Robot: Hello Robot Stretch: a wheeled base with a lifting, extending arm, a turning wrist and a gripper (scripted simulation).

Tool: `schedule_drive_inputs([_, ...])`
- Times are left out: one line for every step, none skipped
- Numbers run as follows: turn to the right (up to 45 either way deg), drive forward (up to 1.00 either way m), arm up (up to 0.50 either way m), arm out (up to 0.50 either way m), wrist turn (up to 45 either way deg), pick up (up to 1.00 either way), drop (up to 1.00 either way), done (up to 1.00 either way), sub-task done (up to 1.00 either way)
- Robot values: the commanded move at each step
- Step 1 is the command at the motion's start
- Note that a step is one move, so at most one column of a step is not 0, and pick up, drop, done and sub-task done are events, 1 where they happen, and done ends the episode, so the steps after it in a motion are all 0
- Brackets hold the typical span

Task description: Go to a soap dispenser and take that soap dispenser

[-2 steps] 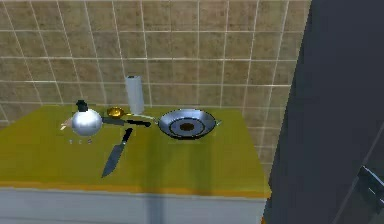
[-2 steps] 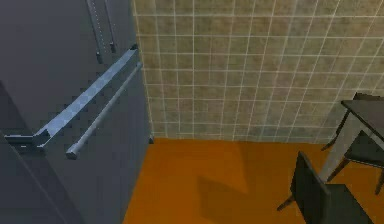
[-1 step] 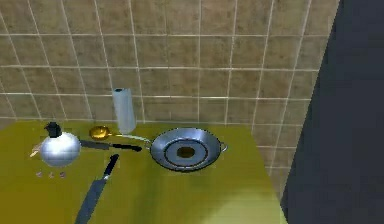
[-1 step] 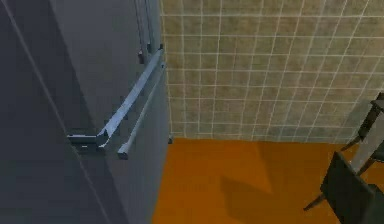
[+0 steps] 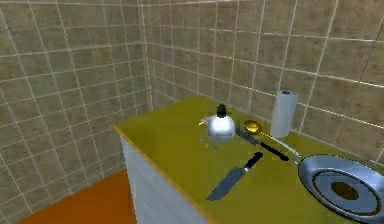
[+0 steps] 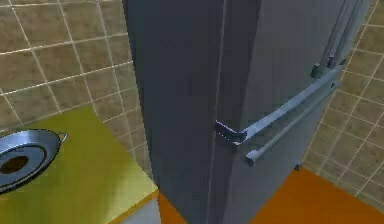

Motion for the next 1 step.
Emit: schedule_drive_inputs([-45.0,0.0,0.0,0.0,0.0,0.0,0.0,0.0,0.0])
